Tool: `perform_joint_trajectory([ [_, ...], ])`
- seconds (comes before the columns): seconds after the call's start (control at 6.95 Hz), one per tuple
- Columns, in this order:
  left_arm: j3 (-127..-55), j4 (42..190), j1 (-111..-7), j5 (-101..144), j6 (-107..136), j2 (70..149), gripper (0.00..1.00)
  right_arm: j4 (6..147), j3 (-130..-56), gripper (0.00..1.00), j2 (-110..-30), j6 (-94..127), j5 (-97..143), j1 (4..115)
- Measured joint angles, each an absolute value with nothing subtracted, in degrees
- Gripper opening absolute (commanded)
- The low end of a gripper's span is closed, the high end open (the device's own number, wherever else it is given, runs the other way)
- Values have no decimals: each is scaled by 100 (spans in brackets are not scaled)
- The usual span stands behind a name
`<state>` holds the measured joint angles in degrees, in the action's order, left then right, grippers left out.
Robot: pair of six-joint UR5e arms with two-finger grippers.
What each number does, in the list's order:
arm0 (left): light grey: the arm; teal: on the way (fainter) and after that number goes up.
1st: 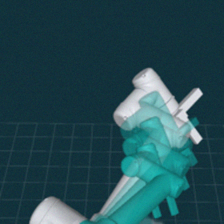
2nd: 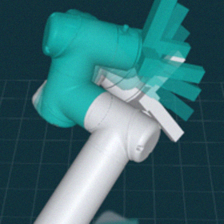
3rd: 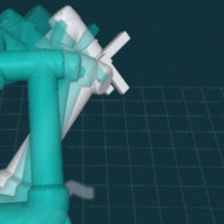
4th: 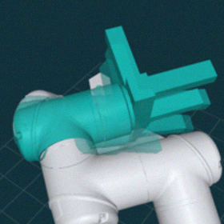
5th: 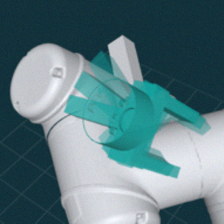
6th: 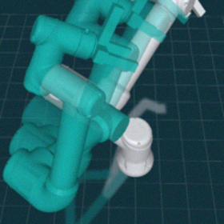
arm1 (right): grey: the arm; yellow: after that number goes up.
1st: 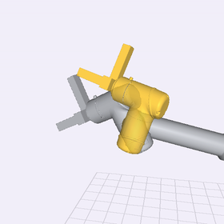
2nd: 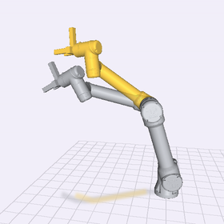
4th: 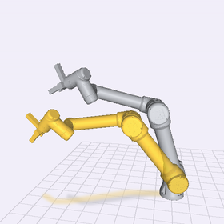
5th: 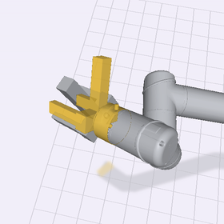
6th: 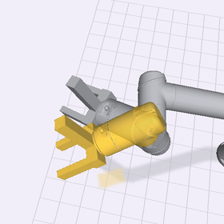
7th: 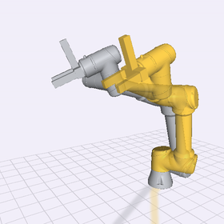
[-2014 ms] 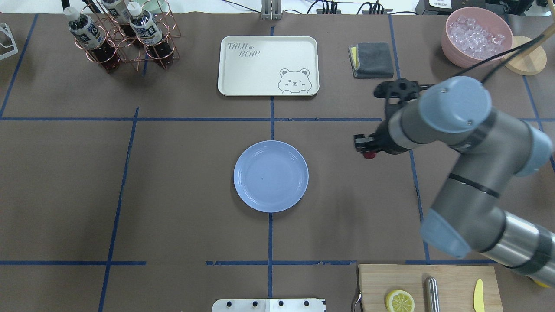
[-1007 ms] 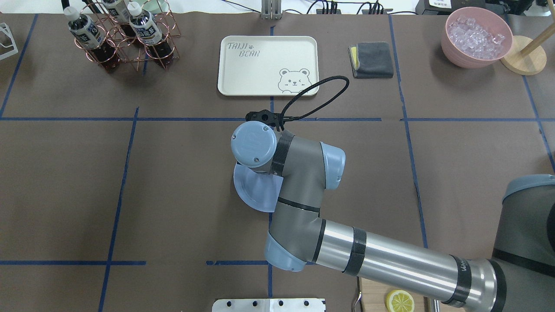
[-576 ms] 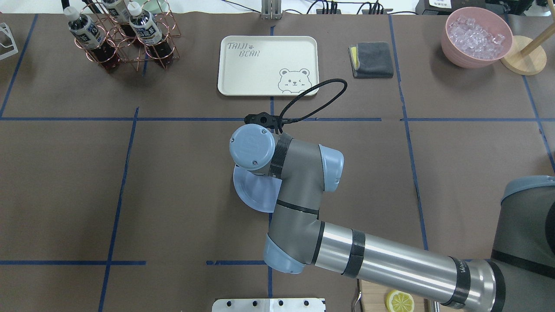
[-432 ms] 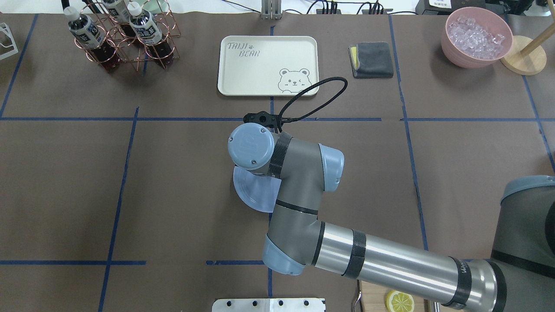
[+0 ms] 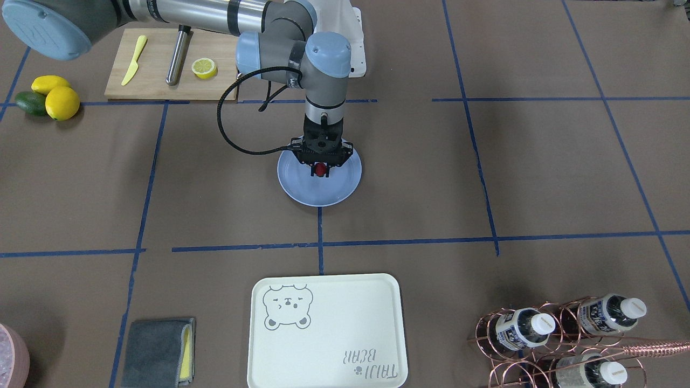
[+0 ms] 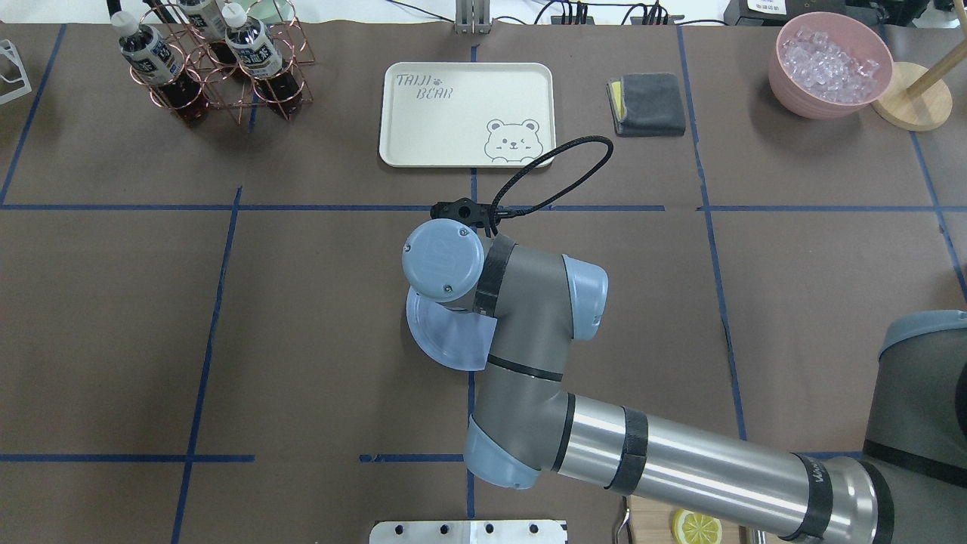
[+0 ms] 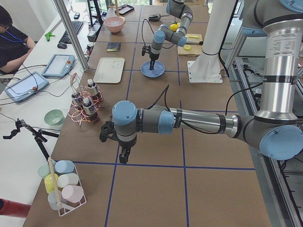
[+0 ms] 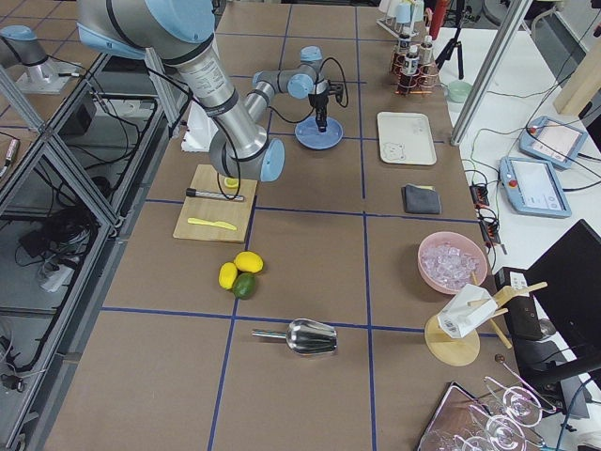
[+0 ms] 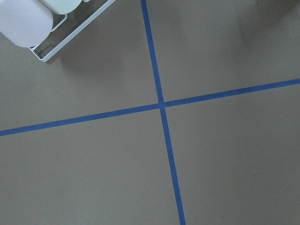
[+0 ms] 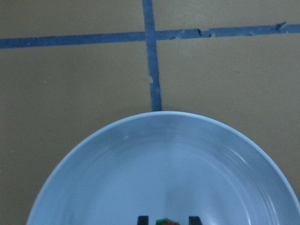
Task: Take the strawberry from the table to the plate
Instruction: 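Lower the strawberry onto the plate and open the right gripper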
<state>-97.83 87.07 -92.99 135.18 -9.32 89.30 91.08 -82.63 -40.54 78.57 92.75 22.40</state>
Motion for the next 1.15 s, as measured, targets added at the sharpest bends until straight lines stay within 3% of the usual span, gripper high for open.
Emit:
perform_joint_trajectory([
  [0.43, -9782, 8710, -9299, 13518, -932, 8930, 100, 9100, -8239, 1, -4055, 7866, 9273, 2163],
  [0.58, -9782, 8710, -9299, 13518, -932, 8930, 100, 9098, -8237, 19, -4065, 7866, 9272, 2152],
  [0.72, -9782, 8710, -9299, 13518, -932, 8930, 100, 9097, -8234, 68, -4075, 7864, 9270, 2149],
  [0.86, -9782, 8710, -9299, 13518, -932, 8930, 100, 9097, -8230, 100, -4076, 7852, 9239, 2145],
  [1.15, -9780, 8710, -9299, 13518, -933, 8930, 100, 9097, -8264, 100, -4070, 7799, 9115, 2157],
])
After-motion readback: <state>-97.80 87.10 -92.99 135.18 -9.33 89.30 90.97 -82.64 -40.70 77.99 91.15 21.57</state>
